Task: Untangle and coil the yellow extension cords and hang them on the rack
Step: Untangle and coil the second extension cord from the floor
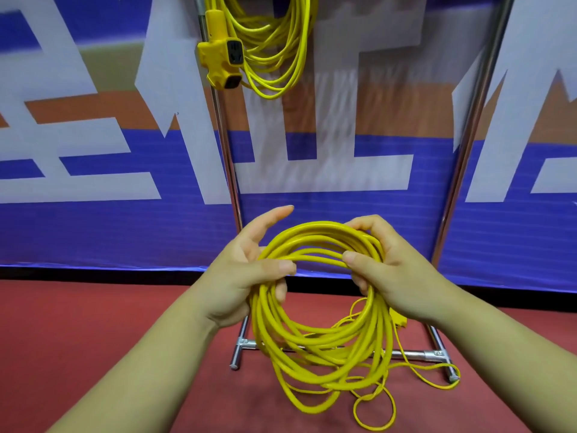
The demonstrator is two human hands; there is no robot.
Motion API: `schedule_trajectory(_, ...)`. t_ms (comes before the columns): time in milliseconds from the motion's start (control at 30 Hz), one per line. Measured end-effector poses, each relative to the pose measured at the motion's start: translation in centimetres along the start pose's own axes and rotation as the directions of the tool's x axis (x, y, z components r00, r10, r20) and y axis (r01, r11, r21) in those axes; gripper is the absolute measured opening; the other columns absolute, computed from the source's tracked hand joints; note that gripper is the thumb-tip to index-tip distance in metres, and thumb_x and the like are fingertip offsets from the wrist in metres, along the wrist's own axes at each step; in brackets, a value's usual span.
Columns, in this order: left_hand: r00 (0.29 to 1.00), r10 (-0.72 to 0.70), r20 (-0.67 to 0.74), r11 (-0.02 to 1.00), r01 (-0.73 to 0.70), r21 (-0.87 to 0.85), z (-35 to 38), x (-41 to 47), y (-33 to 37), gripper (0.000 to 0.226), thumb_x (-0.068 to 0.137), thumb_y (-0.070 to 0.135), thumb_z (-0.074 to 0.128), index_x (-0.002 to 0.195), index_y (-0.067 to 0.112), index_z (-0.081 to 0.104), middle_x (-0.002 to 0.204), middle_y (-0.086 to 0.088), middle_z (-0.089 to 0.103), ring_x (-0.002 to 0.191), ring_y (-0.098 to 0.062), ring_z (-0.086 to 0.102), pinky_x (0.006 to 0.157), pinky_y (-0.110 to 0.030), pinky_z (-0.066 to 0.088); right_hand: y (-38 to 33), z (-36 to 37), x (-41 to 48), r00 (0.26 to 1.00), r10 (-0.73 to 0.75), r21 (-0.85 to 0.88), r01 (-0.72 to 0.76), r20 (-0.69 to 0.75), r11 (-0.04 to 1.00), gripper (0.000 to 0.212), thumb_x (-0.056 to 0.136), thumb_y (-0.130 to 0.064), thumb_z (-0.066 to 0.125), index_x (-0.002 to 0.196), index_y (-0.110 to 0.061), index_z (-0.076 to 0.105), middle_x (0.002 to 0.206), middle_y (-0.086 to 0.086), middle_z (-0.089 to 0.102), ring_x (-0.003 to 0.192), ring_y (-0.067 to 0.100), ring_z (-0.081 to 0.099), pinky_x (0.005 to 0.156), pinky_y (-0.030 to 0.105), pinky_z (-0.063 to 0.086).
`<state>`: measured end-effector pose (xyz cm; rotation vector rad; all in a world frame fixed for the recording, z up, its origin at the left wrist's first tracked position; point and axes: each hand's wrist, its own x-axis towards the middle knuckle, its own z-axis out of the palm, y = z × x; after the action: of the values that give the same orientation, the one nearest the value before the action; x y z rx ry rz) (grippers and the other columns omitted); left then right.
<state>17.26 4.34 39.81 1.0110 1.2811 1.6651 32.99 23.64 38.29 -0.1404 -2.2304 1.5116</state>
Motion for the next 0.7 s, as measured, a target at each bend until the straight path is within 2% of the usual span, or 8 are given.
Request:
schedule_trajectory(100,0.974,-0.027,0.226,0.993,0.052,-0.104,0.0,-0.5,0.4,0.082,0.07,0.014,0.089,0.141,0.033,0.053,0.09,-0.022,0.063,0.048,-0.022,0.064,0.048,-0.028,0.055,-0.1,0.4,-0.1,1.0,-0.004,-0.012,0.004,0.03,1.0,0.023,0.099,-0.015,0.058,0.114,-0.029,0.049,0.058,0.001,0.056,0.056,0.016,0.051,0.058,0.039,0.045)
schedule_trajectory(167,0.965,-0.009,0.261,0.992,0.043,-0.123,0.1,-0.5,0.3,0.076,0.072,0.014,0.088,0.14,0.028,0.055,0.095,-0.019,0.064,0.049,-0.02,0.063,0.05,-0.029,0.056,-0.1,0.4,-0.1,1.0,0.008,-0.004,-0.008,0.027,1.0,0.023,0.095,-0.022,0.064,0.112,-0.029,0.051,0.061,0.002,0.058,0.056,0.016,0.054,0.058,0.039,0.046)
schedule_trajectory(267,0.98,0.022,0.195,0.991,0.004,-0.134,0.1,-0.5,0.2,0.068,0.068,0.013,0.091,0.129,0.026,0.064,0.094,-0.015,0.066,0.051,-0.016,0.059,0.056,-0.032,0.057,-0.3,-0.1,-0.3,1.0,0.014,-0.021,-0.013,0.021,1.0,0.039,0.08,-0.035,0.08,0.108,-0.026,0.054,0.071,-0.003,0.062,0.064,0.013,0.057,0.065,0.038,0.05)
schedule_trajectory(400,0.987,0.035,0.158,0.986,-0.008,-0.166,0.3,-0.5,-0.1,0.06,0.065,0.012,0.092,0.119,0.026,0.071,0.091,-0.012,0.067,0.055,-0.018,0.062,0.056,-0.031,0.056,-0.1,-0.1,-0.2,0.998,-0.054,-0.195,0.046,-0.033,0.98,0.037,0.079,-0.033,0.082,0.104,-0.033,0.054,0.073,-0.009,0.06,0.064,0.009,0.053,0.068,0.036,0.048)
schedule_trajectory(500,0.982,0.043,0.185,0.978,-0.004,-0.209,0.4,-0.6,0.0,0.048,0.073,0.015,0.087,0.117,0.026,0.072,0.091,-0.01,0.066,0.048,-0.008,0.053,0.052,-0.025,0.05,-0.3,-0.2,-0.2,0.994,-0.094,-0.205,0.081,-0.055,0.975,0.058,0.081,-0.032,0.08,0.126,-0.043,0.045,0.086,-0.008,0.06,0.071,0.011,0.057,0.073,0.037,0.05)
schedule_trajectory(600,0.989,0.034,0.145,0.975,0.0,-0.224,0.6,-0.6,0.3,0.042,0.072,0.019,0.088,0.111,0.025,0.074,0.086,-0.008,0.063,0.043,-0.002,0.045,0.047,-0.02,0.045,-1.1,-0.6,-0.2,0.992,-0.129,-0.263,0.124,-0.004,0.957,0.074,0.083,-0.028,0.08,0.137,-0.053,0.036,0.112,-0.008,0.059,0.096,0.006,0.062,0.09,0.036,0.05)
schedule_trajectory(633,0.992,0.035,0.117,0.976,-0.009,-0.218,0.7,-0.5,0.2,0.042,0.069,0.021,0.09,0.108,0.025,0.074,0.084,-0.008,0.062,0.042,-0.001,0.043,0.046,-0.02,0.044,-1.3,-0.7,-0.2,0.989,-0.143,-0.294,0.143,0.021,0.945,0.074,0.083,-0.025,0.078,0.137,-0.053,0.036,0.114,-0.009,0.058,0.091,0.006,0.062,0.088,0.035,0.05)
schedule_trajectory(700,0.998,0.037,0.059,0.976,-0.023,-0.216,0.9,-0.3,0.1,0.044,0.065,0.022,0.092,0.105,0.024,0.074,0.082,-0.008,0.061,0.041,-0.001,0.041,0.045,-0.019,0.042,-1.6,-0.7,-0.2,0.984,-0.17,-0.316,0.178,0.054,0.932,0.071,0.085,-0.017,0.075,0.136,-0.05,0.038,0.106,-0.013,0.056,0.072,0.011,0.057,0.076,0.031,0.05)
